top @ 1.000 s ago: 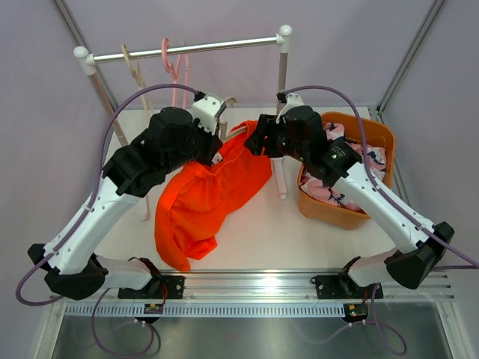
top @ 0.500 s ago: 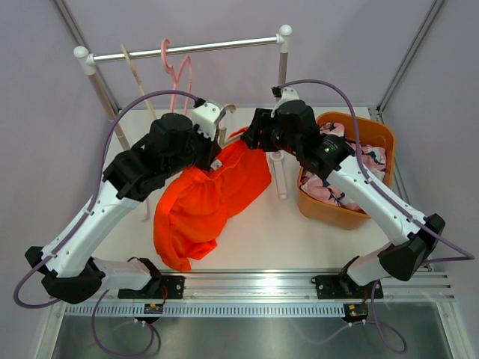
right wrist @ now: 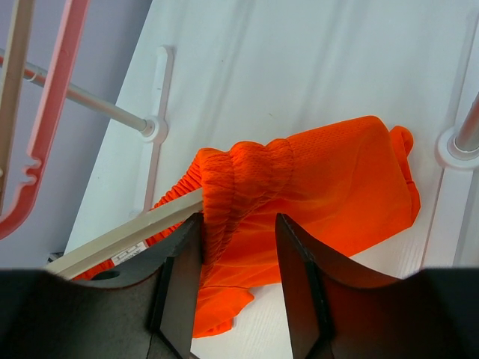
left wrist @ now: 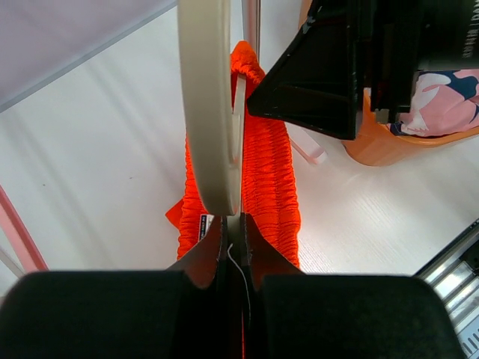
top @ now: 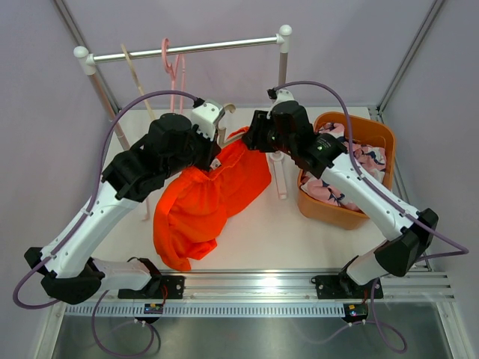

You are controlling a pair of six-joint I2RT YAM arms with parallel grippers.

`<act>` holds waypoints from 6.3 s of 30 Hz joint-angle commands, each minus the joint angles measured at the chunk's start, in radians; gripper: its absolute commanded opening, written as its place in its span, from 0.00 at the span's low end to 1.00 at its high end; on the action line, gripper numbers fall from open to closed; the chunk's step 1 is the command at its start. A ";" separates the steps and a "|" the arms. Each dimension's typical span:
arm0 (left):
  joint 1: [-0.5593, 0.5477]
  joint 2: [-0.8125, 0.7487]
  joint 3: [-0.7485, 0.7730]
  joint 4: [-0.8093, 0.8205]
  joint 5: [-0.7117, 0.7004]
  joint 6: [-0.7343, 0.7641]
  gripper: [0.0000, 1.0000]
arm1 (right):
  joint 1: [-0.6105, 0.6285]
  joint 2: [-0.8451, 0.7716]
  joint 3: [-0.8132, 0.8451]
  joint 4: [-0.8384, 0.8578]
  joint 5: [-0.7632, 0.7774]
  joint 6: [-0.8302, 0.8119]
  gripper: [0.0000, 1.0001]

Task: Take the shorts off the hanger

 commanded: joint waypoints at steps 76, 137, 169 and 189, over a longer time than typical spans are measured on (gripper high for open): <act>-0.015 -0.268 -0.208 0.484 -0.040 -0.152 0.00 | 0.428 -0.053 0.014 -0.028 0.224 -0.088 0.00; -0.015 -0.290 -0.208 0.289 -0.114 -0.109 0.00 | -0.882 -0.013 0.770 -0.199 -0.012 -0.128 0.00; -0.015 -0.082 -0.018 0.165 -0.124 -0.161 0.00 | -0.881 -0.193 -0.730 0.372 -0.409 0.125 0.26; 0.140 0.300 0.461 0.064 -0.127 -0.092 0.00 | -0.878 -0.579 -0.552 0.136 -0.406 0.068 0.66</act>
